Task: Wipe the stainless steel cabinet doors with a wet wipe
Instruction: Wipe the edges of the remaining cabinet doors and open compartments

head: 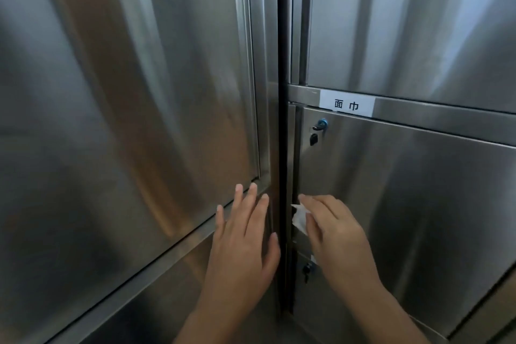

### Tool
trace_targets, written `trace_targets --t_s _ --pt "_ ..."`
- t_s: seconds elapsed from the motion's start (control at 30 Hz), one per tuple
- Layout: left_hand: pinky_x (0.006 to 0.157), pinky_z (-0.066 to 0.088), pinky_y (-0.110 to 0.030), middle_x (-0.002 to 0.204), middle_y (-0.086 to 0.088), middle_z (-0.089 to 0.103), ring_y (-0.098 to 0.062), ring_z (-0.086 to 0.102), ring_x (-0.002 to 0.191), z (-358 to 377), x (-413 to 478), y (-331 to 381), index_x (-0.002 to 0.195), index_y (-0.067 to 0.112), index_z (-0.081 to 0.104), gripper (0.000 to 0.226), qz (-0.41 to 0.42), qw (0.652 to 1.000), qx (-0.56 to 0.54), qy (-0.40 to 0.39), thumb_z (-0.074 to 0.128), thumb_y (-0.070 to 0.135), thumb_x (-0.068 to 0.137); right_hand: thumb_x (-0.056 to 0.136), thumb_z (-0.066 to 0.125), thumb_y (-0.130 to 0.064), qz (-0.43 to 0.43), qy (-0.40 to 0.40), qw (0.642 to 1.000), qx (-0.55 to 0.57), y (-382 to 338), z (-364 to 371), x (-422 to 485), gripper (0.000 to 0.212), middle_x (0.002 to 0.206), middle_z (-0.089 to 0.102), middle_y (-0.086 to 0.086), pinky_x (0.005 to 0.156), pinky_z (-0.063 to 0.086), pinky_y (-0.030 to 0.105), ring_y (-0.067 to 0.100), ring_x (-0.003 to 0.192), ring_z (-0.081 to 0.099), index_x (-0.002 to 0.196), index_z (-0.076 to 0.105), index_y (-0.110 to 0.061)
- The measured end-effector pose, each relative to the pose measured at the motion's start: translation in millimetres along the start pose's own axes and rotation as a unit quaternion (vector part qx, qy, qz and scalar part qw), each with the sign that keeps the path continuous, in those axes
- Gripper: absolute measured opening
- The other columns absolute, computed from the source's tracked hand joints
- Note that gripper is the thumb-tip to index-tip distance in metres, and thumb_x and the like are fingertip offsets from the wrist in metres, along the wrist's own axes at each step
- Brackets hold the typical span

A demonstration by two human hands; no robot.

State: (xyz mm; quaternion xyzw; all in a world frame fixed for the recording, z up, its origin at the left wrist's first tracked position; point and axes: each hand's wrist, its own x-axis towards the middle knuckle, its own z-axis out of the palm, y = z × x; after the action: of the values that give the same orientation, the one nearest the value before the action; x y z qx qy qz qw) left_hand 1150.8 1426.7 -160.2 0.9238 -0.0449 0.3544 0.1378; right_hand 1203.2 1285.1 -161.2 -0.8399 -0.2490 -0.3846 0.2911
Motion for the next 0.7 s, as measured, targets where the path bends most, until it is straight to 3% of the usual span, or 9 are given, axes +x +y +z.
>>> trace_targets --t_s 0.13,0.3,0.43,0.57,0.7 --pt "0.097 0.019 -0.060 0.139 -0.012 0.046 -0.039 0.034 0.130 -4 9 -39 0.125 0.003 0.055 0.060 -0.007 1.000 0.025 -0.001 0.078 0.010 0.070 0.075 0.058 0.000 0.010 0.024 0.999 0.026 -23 36 21 0.032 0.085 0.066 0.010 0.080 0.040 0.024 0.022 0.076 0.065 0.106 0.065 0.003" --pt "0.095 0.022 -0.062 0.136 -0.014 0.049 -0.041 0.037 0.128 -9 16 -64 0.124 0.003 0.057 0.054 -0.032 0.997 0.063 0.011 0.074 0.011 0.073 0.082 0.044 -0.012 -0.055 0.036 0.996 0.067 -30 69 44 0.030 0.081 0.068 0.008 0.071 0.048 0.025 0.020 0.081 0.063 0.091 0.070 0.000" --pt "0.096 0.021 -0.059 0.136 -0.013 0.049 -0.036 0.039 0.128 -5 24 -67 0.123 0.004 0.057 0.052 -0.057 0.993 0.099 0.027 0.060 0.021 0.075 0.083 0.045 -0.012 -0.093 0.024 0.990 0.102 -18 84 65 0.029 0.086 0.071 0.005 0.073 0.052 0.029 0.024 0.084 0.066 0.091 0.072 -0.003" --pt "0.095 0.020 -0.061 0.137 -0.012 0.048 -0.034 0.037 0.130 8 39 -51 0.123 0.004 0.057 0.058 -0.093 0.987 0.117 0.058 0.077 0.011 0.069 0.077 0.066 0.001 -0.124 0.011 0.982 0.141 5 91 86 0.019 0.091 0.071 0.004 0.067 0.056 0.027 0.021 0.083 0.068 0.094 0.072 -0.005" --pt "0.096 0.020 -0.060 0.137 -0.013 0.048 -0.033 0.034 0.133 10 70 -26 0.124 0.004 0.057 0.048 -0.082 0.979 0.164 0.092 0.056 0.022 0.079 0.085 0.047 -0.016 -0.184 0.023 0.969 0.164 28 84 118 0.030 0.092 0.071 0.004 0.063 0.056 0.024 0.018 0.077 0.069 0.097 0.072 -0.006"
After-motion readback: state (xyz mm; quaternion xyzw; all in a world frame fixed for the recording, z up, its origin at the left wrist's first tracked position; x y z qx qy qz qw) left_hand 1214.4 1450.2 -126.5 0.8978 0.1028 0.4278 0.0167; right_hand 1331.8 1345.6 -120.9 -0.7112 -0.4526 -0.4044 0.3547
